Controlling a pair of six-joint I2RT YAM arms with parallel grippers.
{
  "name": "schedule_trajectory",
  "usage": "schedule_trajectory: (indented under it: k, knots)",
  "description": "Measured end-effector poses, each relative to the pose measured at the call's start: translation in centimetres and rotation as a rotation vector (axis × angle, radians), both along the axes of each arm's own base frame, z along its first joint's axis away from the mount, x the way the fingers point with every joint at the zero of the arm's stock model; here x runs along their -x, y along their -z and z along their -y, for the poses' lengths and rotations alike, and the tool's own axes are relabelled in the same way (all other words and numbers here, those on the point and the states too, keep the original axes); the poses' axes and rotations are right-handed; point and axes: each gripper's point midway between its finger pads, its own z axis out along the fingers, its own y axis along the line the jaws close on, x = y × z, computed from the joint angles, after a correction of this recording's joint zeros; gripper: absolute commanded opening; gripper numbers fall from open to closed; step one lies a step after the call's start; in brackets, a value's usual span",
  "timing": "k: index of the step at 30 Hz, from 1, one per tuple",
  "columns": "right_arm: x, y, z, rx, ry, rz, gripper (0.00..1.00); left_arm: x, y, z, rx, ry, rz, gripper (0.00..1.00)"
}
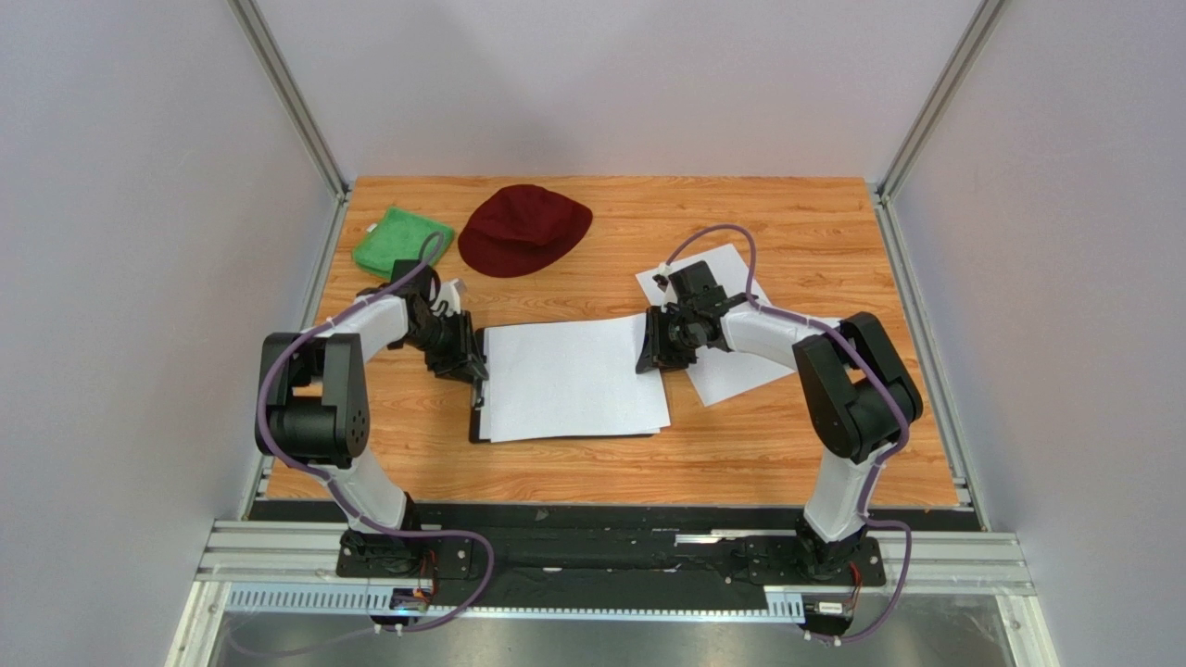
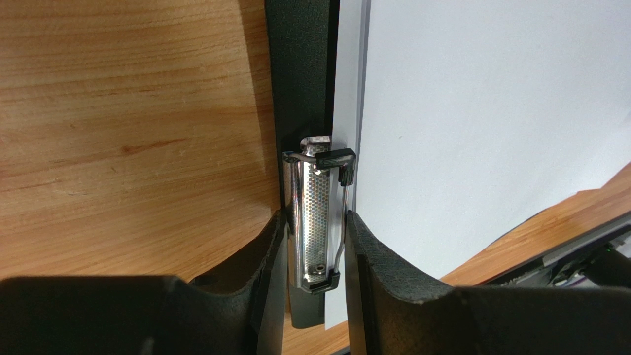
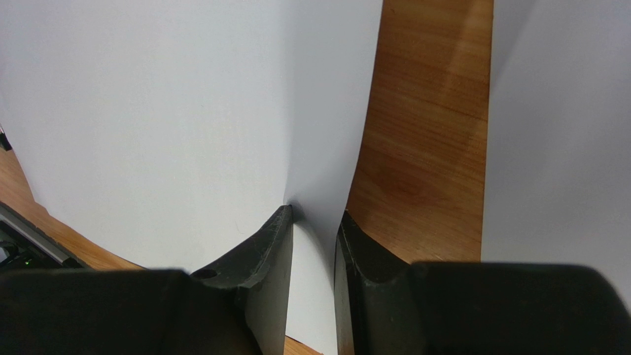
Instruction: Put the files into the folder
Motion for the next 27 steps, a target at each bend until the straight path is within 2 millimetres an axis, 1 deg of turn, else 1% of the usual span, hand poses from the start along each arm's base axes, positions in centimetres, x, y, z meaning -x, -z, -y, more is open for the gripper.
schedule_trajectory:
  k: [6,13,20,26,27]
  knots:
    - [-0.9,0.0,-0.1,0.011,0.02,0.007,0.22,-0.1,0.3,0.0,0.026,-0.006,0.014,0.0]
    - [-1.3,0.0,0.2,0.058,0.071,0.007,0.22,-0.3,0.4,0.3,0.039,-0.019,0.026,0.0]
    - [-1.1,-0.1,-0.8,0.12,0.078,0.045,0.23,-0.5,0.6,-0.4,-0.027,-0.037,0.035,0.0]
    - [-1.0,-0.1,-1.2,0.13,0.093,0.05,0.24,-0.6,0.6,-0.7,-0.051,-0.053,0.042,0.0]
    - [-1.0,-0.1,-1.2,0.128,0.095,0.05,0.26,-0.6,0.6,-0.8,-0.053,-0.055,0.043,0.0]
